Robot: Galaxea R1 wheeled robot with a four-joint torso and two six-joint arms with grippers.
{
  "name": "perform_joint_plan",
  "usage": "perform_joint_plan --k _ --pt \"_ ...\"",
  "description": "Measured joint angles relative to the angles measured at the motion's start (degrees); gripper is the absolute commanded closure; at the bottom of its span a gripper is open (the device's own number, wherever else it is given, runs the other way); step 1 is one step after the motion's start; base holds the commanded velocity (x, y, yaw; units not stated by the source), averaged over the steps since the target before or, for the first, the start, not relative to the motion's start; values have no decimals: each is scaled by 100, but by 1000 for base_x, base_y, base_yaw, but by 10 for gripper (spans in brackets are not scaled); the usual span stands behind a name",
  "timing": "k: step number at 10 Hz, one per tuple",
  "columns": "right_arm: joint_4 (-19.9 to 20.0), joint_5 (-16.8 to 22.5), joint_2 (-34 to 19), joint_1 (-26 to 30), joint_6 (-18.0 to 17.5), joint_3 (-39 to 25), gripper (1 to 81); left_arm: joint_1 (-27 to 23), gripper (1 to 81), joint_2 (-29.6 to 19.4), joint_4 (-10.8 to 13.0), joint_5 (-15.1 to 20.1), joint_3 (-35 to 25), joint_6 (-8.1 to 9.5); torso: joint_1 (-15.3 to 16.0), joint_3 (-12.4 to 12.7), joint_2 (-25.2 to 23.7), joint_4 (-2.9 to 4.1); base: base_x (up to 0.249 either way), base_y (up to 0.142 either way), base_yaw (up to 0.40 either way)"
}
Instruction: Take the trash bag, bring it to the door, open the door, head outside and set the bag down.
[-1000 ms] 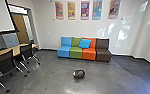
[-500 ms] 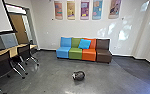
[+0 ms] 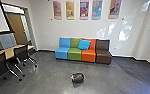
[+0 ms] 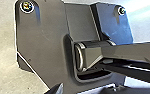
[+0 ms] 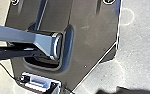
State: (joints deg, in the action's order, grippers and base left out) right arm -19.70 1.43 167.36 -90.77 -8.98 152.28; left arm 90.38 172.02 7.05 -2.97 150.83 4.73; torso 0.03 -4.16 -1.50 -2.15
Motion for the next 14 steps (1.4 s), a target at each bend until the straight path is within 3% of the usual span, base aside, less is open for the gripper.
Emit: perform_joint_plan --k 3,14 --pt "-2 6 -2 -2 0 0 10 0 10 2 2 0 0 0 0 0 0 0 146 -70 0" --pt "-9 9 0 52 4 2 10 -96 10 77 -11 6 7 1 -2 0 0 0 152 0 0"
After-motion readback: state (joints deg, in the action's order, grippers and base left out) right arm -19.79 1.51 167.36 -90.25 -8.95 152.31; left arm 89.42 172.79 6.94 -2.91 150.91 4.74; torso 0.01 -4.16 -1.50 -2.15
